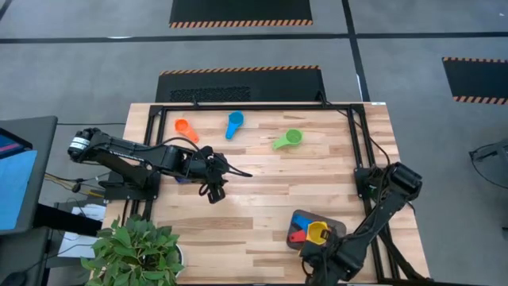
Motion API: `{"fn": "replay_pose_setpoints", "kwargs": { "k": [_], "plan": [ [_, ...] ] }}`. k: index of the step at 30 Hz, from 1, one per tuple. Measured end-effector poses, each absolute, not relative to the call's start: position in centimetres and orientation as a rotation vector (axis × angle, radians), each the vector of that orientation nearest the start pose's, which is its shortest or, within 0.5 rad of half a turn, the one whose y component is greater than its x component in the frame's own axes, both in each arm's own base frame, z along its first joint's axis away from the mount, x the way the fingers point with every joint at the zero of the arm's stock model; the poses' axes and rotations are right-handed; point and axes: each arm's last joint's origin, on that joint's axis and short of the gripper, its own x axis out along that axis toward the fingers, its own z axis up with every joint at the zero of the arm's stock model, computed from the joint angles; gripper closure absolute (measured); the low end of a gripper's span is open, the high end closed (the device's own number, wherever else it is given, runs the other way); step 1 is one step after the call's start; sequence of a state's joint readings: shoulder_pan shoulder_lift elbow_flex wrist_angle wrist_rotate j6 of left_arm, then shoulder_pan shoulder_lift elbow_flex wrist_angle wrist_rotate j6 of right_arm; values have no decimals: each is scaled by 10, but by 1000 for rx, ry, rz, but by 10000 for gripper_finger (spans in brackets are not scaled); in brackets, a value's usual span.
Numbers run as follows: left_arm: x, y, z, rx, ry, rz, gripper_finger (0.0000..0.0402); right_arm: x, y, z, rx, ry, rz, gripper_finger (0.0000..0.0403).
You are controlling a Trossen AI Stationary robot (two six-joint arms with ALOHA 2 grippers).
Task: Nest measuring cups in basket
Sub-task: Stack the yellow measuring cup on top of the blue measuring cup in the black bin
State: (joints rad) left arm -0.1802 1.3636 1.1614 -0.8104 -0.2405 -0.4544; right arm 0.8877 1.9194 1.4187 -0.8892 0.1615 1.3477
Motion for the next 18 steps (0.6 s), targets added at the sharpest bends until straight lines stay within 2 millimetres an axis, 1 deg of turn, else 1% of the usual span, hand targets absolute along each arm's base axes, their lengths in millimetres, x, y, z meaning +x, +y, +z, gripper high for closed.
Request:
{"fn": "replay_pose_setpoints", "kwargs": {
  "k": [4, 7, 10, 13, 16, 18],
  "plan": [
    [267, -43, 291, -247, 943, 249, 266, 234, 281, 191, 421, 1337, -356, 378],
    [281, -52, 288, -293, 898, 150, 266, 233, 281, 191, 427, 1337, -361, 369],
    [305, -67, 273, -268, 851, 74, 266, 234, 281, 191, 430, 1336, -362, 365],
    [331, -79, 253, -280, 805, 19, 266, 234, 281, 191, 440, 1335, -372, 368],
    [361, -87, 234, -306, 763, -9, 266, 234, 281, 191, 443, 1332, -370, 374],
    [380, -88, 220, -306, 778, 3, 266, 234, 282, 191, 443, 1332, -369, 378]
  ]
}}
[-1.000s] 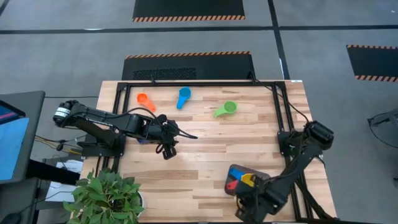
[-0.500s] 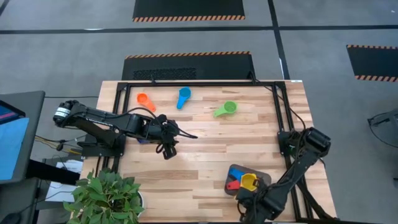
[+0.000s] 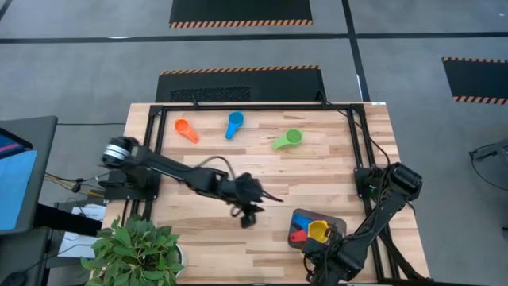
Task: Nest measuring cups in basket
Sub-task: Stack the yellow measuring cup on top of the blue measuring cup in the black bin
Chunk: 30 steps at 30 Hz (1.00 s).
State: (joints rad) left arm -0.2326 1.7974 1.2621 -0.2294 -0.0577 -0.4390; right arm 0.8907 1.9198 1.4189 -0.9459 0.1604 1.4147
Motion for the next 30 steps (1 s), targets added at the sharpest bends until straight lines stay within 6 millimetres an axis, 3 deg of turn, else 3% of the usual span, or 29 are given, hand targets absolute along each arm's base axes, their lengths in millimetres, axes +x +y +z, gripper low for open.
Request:
{"fn": "replay_pose_setpoints", "kwargs": {
  "k": [8, 16, 20, 30],
  "plan": [
    [451, -74, 189, -210, 790, 154, 266, 232, 286, 191, 462, 1320, -354, 376],
    [497, -69, 172, -179, 804, 29, 266, 229, 289, 191, 469, 1299, -359, 372],
    [507, -77, 179, -188, 745, -10, 266, 229, 289, 191, 463, 1298, -353, 381],
    [503, -99, 178, -173, 778, -58, 266, 231, 288, 191, 446, 1299, -337, 370]
  ]
}}
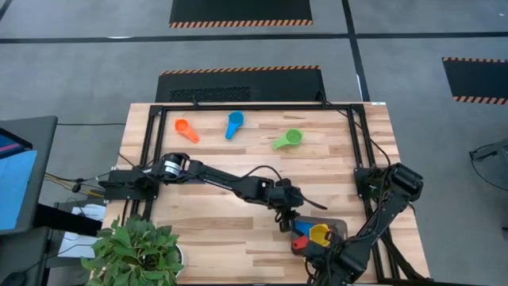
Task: Nest measuring cups in basket
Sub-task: Stack the yellow measuring cup on top of the blue measuring cup in the black bin, then stack the green measuring cup on top of the yellow measuring cup in the black bin
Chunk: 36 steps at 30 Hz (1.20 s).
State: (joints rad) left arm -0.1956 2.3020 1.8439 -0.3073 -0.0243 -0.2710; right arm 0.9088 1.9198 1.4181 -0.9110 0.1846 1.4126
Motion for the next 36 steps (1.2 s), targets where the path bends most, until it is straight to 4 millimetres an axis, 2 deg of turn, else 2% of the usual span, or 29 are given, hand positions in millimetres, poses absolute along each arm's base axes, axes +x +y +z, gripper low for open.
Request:
{"fn": "replay_pose_setpoints", "kwargs": {
  "k": [14, 22, 31, 36],
  "plan": [
    [502, -104, 179, -175, 768, -50, 266, 260, 275, 193, 465, 1230, -279, 383],
    [498, -119, 180, -188, 770, -44, 266, 262, 274, 194, 487, 1198, -313, 368],
    [490, -144, 178, -168, 789, -54, 266, 265, 268, 194, 493, 1110, -398, 381],
    [490, -142, 178, -125, 775, -16, 266, 263, 271, 194, 501, 1123, -385, 379]
  ]
}}
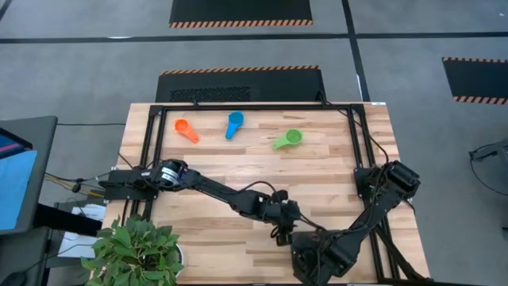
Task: Nest measuring cups in basket
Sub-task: Stack the green measuring cup on top of the yellow measuring cup in the black bin
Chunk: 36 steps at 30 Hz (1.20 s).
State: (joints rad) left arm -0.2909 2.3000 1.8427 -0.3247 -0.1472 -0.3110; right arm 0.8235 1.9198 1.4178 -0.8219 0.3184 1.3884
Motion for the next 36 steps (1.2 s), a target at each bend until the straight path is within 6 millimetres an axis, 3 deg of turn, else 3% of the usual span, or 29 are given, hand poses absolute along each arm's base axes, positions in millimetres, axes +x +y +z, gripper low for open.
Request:
{"fn": "replay_pose_setpoints", "kwargs": {
  "k": [6, 10, 12, 16, 19, 23, 28, 33, 36],
  "plan": [
    [495, -125, 178, -143, 784, -12, 266, 263, 270, 197, 496, 1124, -391, 368],
    [492, -105, 177, -141, 864, 28, 266, 264, 271, 216, 451, 1147, -393, 373],
    [487, -96, 184, -141, 903, 50, 266, 262, 272, 234, 420, 1167, -402, 378],
    [472, -83, 214, -136, 946, 73, 266, 251, 268, 290, 376, 1156, -412, 383],
    [457, -78, 240, -136, 961, 72, 266, 234, 259, 325, 283, 1097, -500, 382],
    [434, -74, 270, -101, 1000, 103, 266, 224, 254, 348, 299, 885, -530, 378],
    [407, -68, 268, 59, 1213, 247, 266, 224, 246, 342, 332, 672, -645, 384],
    [376, -63, 248, 154, 1487, 396, 266, 246, 225, 303, 332, 607, -840, 387],
    [354, -61, 236, 275, 1643, 539, 266, 262, 199, 278, 348, 503, -993, 379]
  ]
}}
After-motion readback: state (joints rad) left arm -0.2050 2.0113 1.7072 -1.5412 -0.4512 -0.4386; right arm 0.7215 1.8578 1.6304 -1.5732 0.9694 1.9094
